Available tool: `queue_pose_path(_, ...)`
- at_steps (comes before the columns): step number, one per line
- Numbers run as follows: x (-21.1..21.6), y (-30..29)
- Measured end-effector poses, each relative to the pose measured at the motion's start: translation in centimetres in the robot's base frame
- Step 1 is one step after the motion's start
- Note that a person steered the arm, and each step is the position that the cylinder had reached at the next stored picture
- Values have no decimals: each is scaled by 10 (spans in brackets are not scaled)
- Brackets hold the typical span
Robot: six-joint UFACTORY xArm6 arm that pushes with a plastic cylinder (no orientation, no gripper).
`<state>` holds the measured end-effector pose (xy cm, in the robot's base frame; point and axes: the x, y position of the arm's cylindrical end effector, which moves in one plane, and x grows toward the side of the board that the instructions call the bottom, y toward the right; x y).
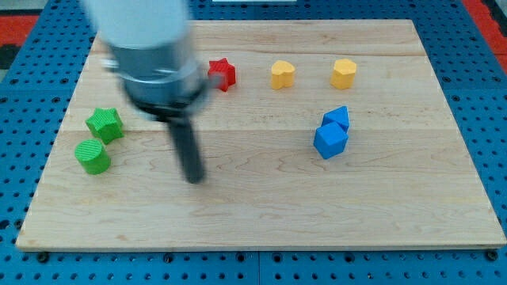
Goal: Move the blue triangle to the center of the board
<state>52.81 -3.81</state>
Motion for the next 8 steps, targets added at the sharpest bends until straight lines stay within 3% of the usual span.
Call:
queue_pose_path(1, -10, 120)
queue_pose_path(2, -39, 201)
queue_pose_path(4, -92, 171)
queue_pose_path(6, -106, 121)
queue_pose_path(8, -126, 121)
